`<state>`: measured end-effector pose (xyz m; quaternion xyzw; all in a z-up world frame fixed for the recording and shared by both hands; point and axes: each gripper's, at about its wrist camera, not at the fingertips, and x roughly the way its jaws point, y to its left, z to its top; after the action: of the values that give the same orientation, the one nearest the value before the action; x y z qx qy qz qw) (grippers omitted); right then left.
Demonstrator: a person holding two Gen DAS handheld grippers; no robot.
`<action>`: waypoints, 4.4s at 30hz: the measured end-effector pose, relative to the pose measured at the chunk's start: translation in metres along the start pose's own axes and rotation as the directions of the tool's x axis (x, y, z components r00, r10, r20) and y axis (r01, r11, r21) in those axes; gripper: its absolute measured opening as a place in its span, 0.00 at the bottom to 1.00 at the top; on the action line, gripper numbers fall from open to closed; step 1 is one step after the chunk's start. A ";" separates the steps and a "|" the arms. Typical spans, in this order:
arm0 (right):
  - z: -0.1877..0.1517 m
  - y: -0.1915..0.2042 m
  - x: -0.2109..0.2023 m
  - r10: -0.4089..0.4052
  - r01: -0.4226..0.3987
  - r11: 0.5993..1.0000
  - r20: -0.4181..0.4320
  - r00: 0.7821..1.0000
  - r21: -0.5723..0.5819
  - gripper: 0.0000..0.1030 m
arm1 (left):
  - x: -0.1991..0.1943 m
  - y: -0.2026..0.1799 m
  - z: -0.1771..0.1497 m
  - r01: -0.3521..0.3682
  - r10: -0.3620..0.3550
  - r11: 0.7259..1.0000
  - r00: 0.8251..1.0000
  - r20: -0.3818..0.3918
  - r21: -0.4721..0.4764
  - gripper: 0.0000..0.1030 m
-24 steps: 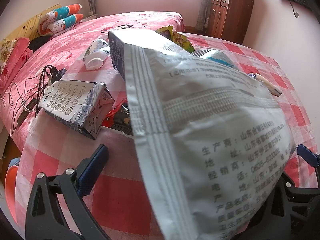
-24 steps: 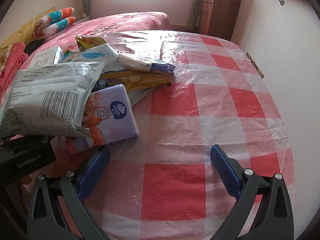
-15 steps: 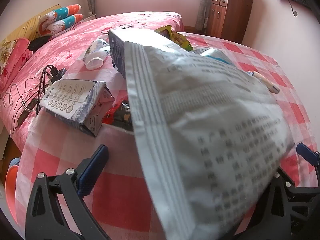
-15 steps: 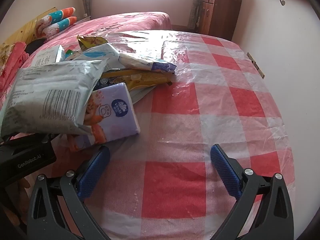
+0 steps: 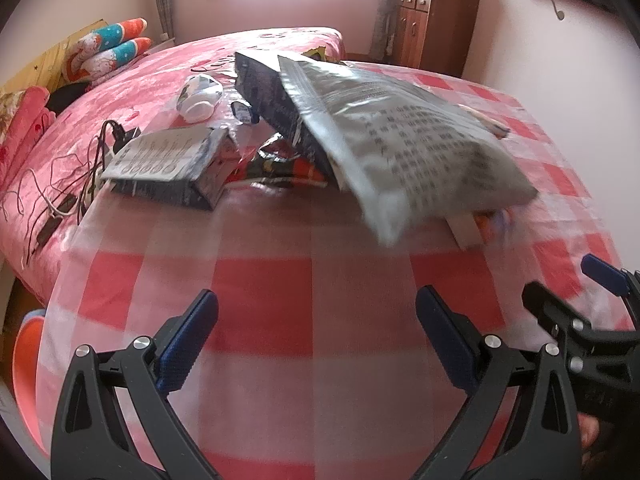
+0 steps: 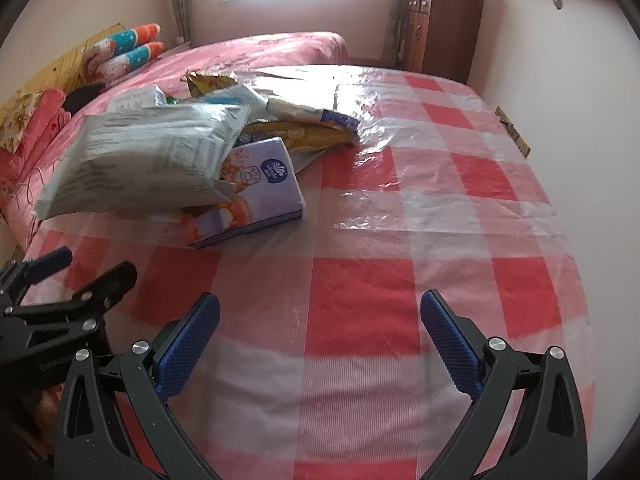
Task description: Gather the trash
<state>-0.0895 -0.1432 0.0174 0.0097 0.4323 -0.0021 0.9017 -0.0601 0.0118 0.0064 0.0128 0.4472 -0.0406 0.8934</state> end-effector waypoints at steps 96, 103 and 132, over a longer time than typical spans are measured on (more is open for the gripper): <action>0.064 -0.038 -0.008 0.212 -0.230 0.967 0.156 0.965 0.107 0.96 | 0.126 0.158 0.207 -0.116 0.096 0.946 0.992 -0.081 -0.301 0.73; 0.075 -0.045 0.001 0.203 -0.223 0.968 0.160 0.966 0.119 0.96 | 0.148 0.142 0.206 -0.101 0.072 0.968 0.989 -0.129 -0.231 0.46; 0.010 -0.048 -0.007 0.304 -0.309 0.927 0.057 0.951 0.213 0.96 | 0.056 0.050 0.092 0.245 -0.251 0.961 0.967 -0.035 -0.124 0.37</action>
<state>-0.0870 -0.1909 0.0280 0.1765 0.4123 0.0910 0.8892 0.0510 0.0524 0.0155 -0.0955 0.4693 -0.1253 0.8689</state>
